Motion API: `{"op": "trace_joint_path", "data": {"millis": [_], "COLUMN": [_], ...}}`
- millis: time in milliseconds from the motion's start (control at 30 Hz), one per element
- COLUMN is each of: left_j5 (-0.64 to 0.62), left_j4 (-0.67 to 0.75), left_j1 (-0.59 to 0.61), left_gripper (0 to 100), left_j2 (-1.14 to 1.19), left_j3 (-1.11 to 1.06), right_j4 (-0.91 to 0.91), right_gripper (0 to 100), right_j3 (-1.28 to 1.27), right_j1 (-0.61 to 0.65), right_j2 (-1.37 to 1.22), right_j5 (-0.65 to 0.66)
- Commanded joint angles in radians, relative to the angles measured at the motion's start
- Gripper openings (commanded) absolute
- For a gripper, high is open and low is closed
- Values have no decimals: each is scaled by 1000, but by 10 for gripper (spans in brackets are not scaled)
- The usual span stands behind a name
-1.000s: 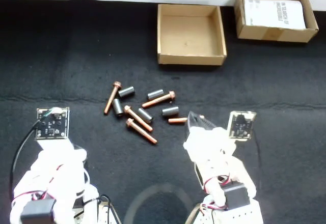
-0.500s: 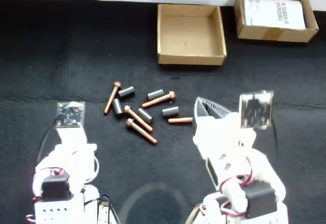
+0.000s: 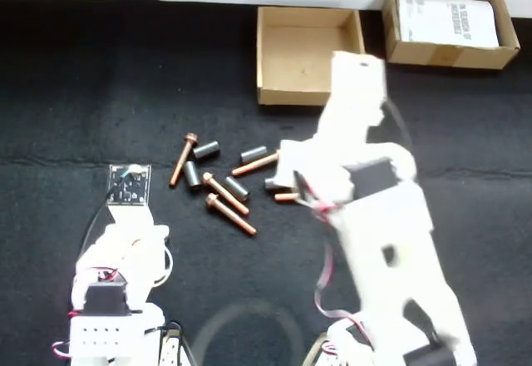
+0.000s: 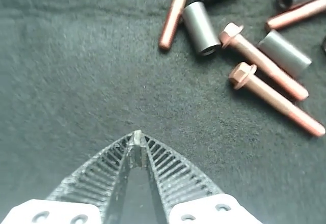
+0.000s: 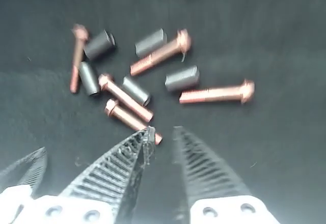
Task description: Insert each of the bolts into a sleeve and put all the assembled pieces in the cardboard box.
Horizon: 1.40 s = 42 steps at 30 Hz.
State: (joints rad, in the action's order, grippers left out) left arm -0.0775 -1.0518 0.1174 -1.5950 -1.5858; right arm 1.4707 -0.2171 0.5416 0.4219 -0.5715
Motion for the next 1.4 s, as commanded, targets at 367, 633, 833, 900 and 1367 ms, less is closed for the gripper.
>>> {"op": "trace_joint_path", "data": {"millis": [367,633,833,900,1367], "left_j5": [-256,-255,-255,-255,-255], "left_j4": [327,328,330,330,330], "left_j1": [117,119,119,119,119], "left_gripper": [14,14,14,14,14], "left_j2": [-8,-8,-8,-8,-8], "left_j3": [-117,-117,-117,-117,-117], "right_j4": [-193,-381,-498,-536,-487], "right_gripper": [271,271,271,271,271], "right_j3": [50,51,56,58,-27], "right_j1": [125,124,50,1,-18], "right_j2": [-378,-550,-598,-607,-636], "right_j5": [-152,-242,-242,-242,-244]}}
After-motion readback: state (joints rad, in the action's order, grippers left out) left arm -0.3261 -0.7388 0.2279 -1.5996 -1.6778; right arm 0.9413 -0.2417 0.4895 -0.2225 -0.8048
